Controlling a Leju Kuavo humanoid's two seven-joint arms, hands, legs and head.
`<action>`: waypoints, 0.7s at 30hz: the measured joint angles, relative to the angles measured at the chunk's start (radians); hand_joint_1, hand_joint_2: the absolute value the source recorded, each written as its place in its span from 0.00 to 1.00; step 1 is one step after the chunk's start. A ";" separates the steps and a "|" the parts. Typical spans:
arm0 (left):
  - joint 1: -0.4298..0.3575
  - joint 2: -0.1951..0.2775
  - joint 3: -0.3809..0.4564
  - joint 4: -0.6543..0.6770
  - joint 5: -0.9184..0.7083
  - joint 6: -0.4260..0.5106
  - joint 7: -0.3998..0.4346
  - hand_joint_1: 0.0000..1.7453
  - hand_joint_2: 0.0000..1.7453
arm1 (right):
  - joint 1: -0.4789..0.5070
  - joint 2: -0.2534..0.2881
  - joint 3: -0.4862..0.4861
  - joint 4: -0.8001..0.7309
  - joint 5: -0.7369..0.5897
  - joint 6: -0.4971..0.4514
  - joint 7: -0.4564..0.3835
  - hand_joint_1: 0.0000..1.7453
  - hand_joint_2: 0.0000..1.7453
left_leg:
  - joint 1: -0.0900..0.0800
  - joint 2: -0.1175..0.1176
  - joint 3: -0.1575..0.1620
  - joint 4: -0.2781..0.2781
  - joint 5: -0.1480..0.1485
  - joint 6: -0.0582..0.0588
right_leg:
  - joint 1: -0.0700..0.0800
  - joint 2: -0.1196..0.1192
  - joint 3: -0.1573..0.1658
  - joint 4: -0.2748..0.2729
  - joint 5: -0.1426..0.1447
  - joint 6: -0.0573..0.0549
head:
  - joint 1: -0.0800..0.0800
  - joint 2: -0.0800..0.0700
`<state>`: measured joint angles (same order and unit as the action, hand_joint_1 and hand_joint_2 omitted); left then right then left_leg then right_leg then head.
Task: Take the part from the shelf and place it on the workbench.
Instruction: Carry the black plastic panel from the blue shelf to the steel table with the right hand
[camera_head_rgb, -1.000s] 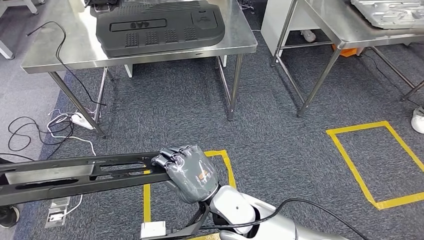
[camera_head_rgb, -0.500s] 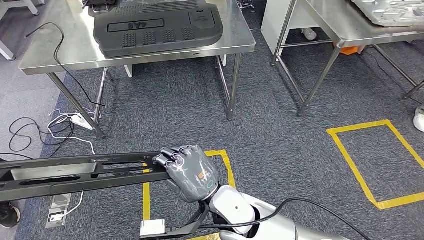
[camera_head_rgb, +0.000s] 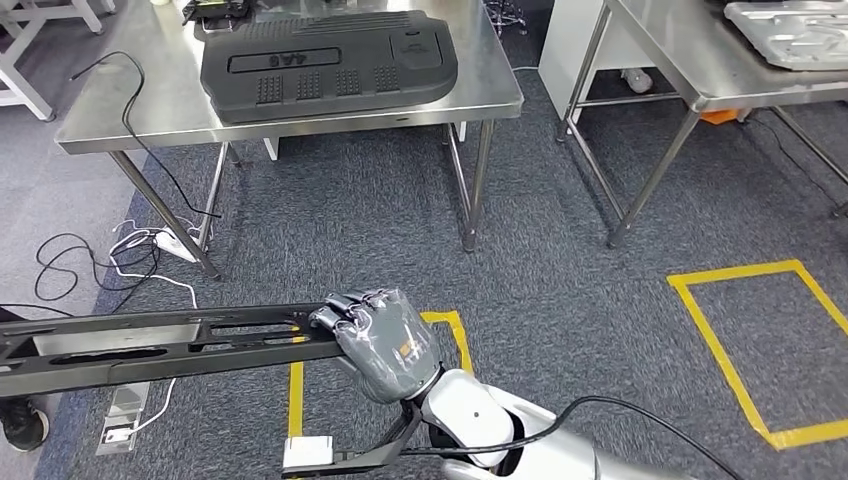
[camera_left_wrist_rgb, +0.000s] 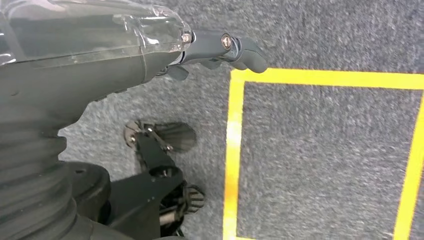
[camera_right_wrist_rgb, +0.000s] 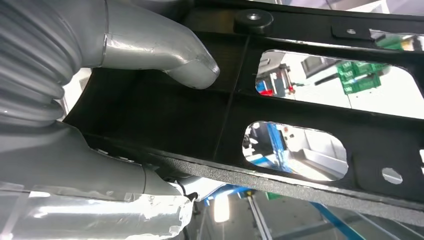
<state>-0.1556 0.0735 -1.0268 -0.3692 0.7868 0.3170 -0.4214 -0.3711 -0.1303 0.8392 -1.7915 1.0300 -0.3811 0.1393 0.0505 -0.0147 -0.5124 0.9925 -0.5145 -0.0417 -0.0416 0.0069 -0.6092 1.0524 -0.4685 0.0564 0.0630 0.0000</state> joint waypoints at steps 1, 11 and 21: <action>0.000 0.002 0.000 0.000 0.000 0.000 -0.001 0.00 1.00 | 0.000 0.000 0.000 0.000 0.000 0.001 0.000 1.00 1.00 | -0.001 -0.002 -0.001 0.006 -0.008 -0.008 | 0.001 0.004 0.004 -0.008 -0.006 -0.006 | 0.000 0.000; 0.002 0.004 -0.002 -0.001 -0.002 -0.003 -0.006 0.00 1.00 | -0.003 0.000 0.000 -0.002 0.003 0.010 0.001 1.00 1.00 | -0.024 0.009 -0.194 0.324 -0.086 0.000 | 0.026 -0.003 0.058 -0.001 -0.068 -0.074 | -0.024 0.000; 0.003 0.009 -0.003 -0.002 -0.004 -0.003 -0.007 0.00 1.00 | -0.007 0.000 0.000 -0.006 0.003 0.016 0.004 1.00 1.00 | -0.055 0.008 -0.075 0.021 0.047 0.073 | 0.040 -0.007 0.122 0.016 -0.120 -0.048 | -0.024 0.000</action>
<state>-0.1528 0.0821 -1.0299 -0.3712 0.7827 0.3143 -0.4288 -0.3782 -0.1306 0.8396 -1.7978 1.0329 -0.3655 0.1431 -0.0045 -0.0068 -0.5879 1.0139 -0.4675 0.0310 -0.0012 -0.0004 -0.4869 1.0684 -0.5885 0.0086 0.0393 0.0000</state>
